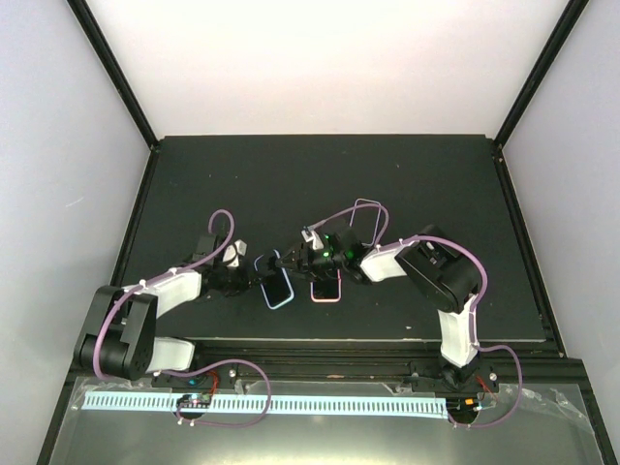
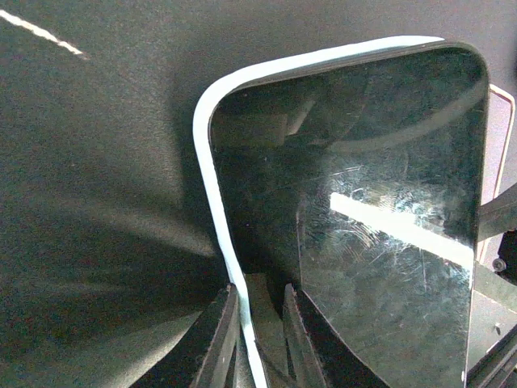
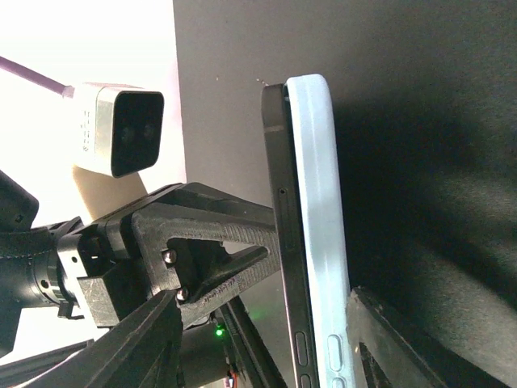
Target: Put the phone into the phone case
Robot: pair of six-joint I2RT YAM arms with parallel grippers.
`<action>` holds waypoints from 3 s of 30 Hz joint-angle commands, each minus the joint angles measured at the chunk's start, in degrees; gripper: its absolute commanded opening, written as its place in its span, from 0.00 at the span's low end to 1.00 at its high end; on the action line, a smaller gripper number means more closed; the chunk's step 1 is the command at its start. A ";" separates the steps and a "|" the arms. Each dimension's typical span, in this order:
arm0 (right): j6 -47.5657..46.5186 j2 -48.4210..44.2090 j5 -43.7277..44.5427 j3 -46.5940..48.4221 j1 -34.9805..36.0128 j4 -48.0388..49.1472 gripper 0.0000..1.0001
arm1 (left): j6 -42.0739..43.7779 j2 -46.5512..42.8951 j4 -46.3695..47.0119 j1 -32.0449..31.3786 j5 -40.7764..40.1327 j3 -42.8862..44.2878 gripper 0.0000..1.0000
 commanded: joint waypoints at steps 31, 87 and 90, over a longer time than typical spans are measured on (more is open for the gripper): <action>-12.15 2.23 -6.37 9.65 1.82 -15.48 0.40 | 1.68 -1.69 -3.10 -0.10 -0.30 -0.80 0.21; -5.06 -12.03 -10.02 -1.32 -2.82 2.75 0.01 | -2.63 -12.47 0.02 2.29 21.35 2.32 0.63; -0.70 -12.37 -11.20 -3.19 -2.94 9.13 0.01 | -6.67 -13.74 4.43 2.43 23.80 0.65 0.59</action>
